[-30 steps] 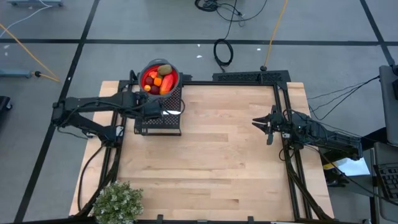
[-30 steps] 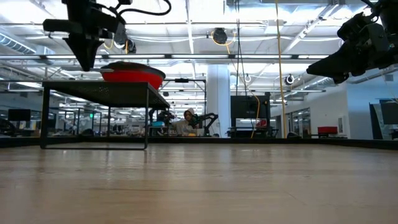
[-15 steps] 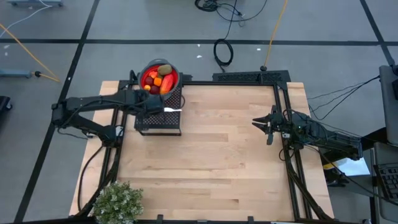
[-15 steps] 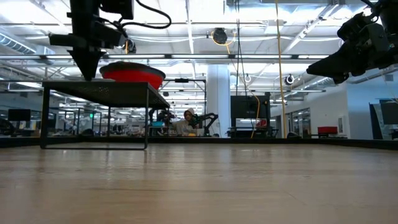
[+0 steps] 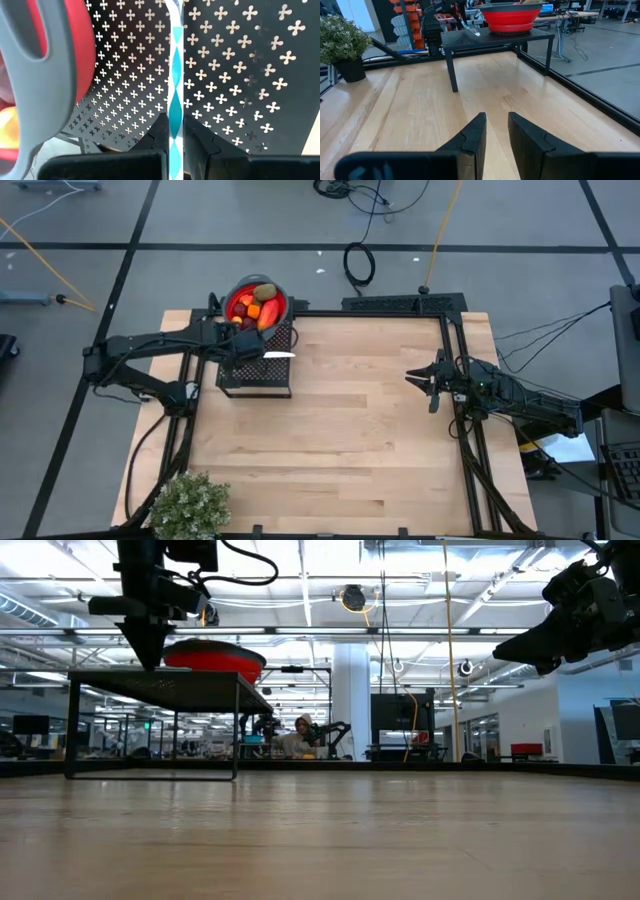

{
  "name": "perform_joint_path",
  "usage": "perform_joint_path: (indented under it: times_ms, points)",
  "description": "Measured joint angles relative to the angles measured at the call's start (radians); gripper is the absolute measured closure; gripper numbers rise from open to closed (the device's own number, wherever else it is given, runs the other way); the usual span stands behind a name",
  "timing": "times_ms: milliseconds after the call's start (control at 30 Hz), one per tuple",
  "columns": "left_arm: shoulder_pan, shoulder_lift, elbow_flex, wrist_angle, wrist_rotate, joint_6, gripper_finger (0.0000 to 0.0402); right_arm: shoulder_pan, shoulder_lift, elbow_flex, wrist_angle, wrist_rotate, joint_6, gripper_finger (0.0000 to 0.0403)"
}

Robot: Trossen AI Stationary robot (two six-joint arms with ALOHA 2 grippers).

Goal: Pick & Place Fruit
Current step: Put the knife on the shelf

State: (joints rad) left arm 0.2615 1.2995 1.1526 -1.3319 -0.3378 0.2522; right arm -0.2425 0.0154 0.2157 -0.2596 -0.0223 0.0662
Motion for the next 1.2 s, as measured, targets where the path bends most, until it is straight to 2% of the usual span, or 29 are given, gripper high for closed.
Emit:
perform_joint_path:
  times_ms: [500, 1200]
  points:
    - [-0.005, -0.018, -0.074, 0.006, -0.008, -0.045, 0.0376, 0.000, 0.000, 0.000, 0.000, 0.000, 0.000, 0.0330]
    - [-0.005, -0.020, -0.074, 0.050, 0.004, 0.034, 0.0375, 0.000, 0.000, 0.000, 0.000, 0.000, 0.064, 0.0330]
